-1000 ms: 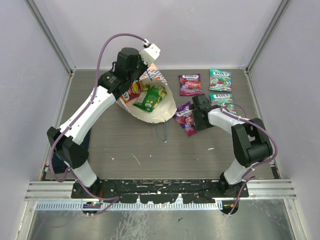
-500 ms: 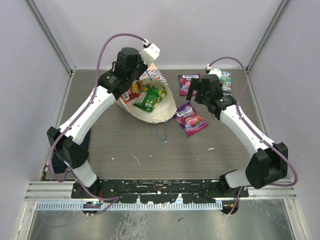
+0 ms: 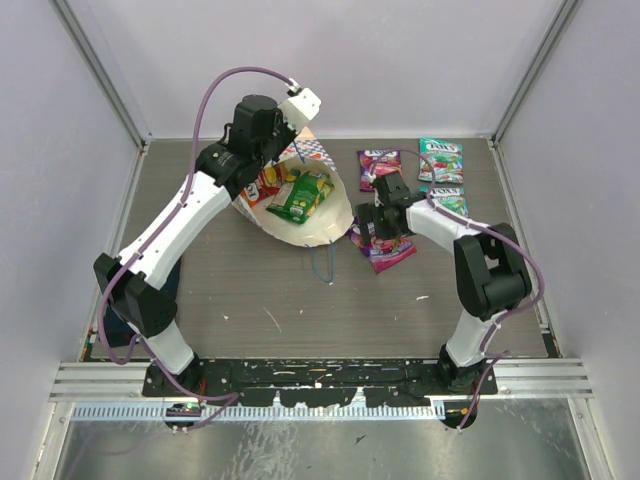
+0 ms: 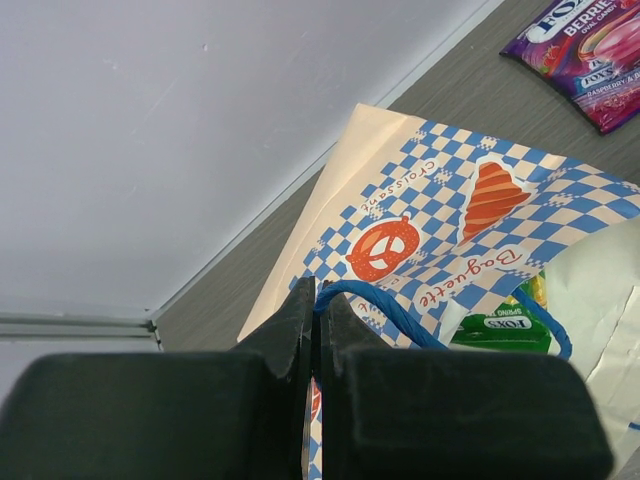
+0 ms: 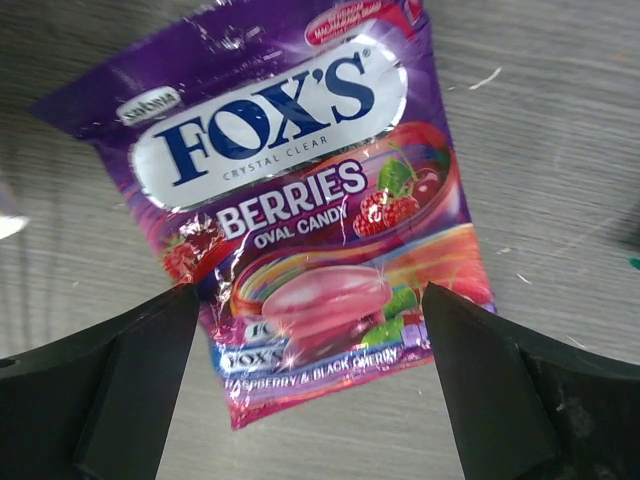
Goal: Take the snacks out of the paper bag
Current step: Adjust the snack at the center of the board.
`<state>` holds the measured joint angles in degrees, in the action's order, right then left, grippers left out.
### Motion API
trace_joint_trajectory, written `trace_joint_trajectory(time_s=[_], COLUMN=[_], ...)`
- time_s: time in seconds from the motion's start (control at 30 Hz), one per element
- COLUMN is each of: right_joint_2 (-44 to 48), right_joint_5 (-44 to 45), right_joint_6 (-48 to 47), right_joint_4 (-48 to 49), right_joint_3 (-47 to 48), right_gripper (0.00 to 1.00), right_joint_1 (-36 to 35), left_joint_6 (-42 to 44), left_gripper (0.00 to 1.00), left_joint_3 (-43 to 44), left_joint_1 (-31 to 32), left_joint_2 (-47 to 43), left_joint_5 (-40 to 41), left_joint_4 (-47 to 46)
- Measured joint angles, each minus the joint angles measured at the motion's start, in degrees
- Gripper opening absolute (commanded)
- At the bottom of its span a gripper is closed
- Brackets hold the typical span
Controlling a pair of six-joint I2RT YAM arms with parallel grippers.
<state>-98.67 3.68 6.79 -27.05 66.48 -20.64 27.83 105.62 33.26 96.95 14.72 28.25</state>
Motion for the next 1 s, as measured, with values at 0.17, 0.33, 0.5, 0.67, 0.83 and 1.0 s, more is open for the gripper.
trace_joint_trajectory(time_s=[0.17, 0.33, 0.5, 0.67, 0.83, 1.0], right_joint_2=[-5.7, -8.1, -10.7, -11.2, -11.2, -11.1], right_joint_5=[-0.9, 1.7, 3.8, 4.7, 5.7, 5.7], right_joint_6=[-0.2, 2.8, 8.4, 13.1, 16.8, 17.8], right_joint_4=[0.7, 1.2, 1.3, 2.2, 2.7, 2.8], right_joint_3=[1.1, 3.7, 6.6, 7.2, 7.2, 7.2], right_gripper=[0.97, 0.95, 0.91, 0.91, 0.91, 0.94], right_joint_1=[0.0, 0.1, 1.7, 4.3, 5.9, 6.6], left_joint_6=[0.0, 0.0, 0.0, 0.1, 0.1, 0.2], left_gripper=[0.03, 0.03, 0.03, 0.03, 0.03, 0.03], left_joint_3=[0.1, 0.1, 0.1, 0.1, 0.1, 0.1], left_joint_1=[0.0, 0.0, 0.0, 0.0, 0.0, 0.0], left_joint_2=[0.0, 0.0, 0.0, 0.0, 0.0, 0.0], left_joint_5=[-0.2, -0.5, -0.5, -0.5, -0.4, -0.3], left_joint_4=[0.5, 0.7, 0.8, 0.8, 0.8, 0.8])
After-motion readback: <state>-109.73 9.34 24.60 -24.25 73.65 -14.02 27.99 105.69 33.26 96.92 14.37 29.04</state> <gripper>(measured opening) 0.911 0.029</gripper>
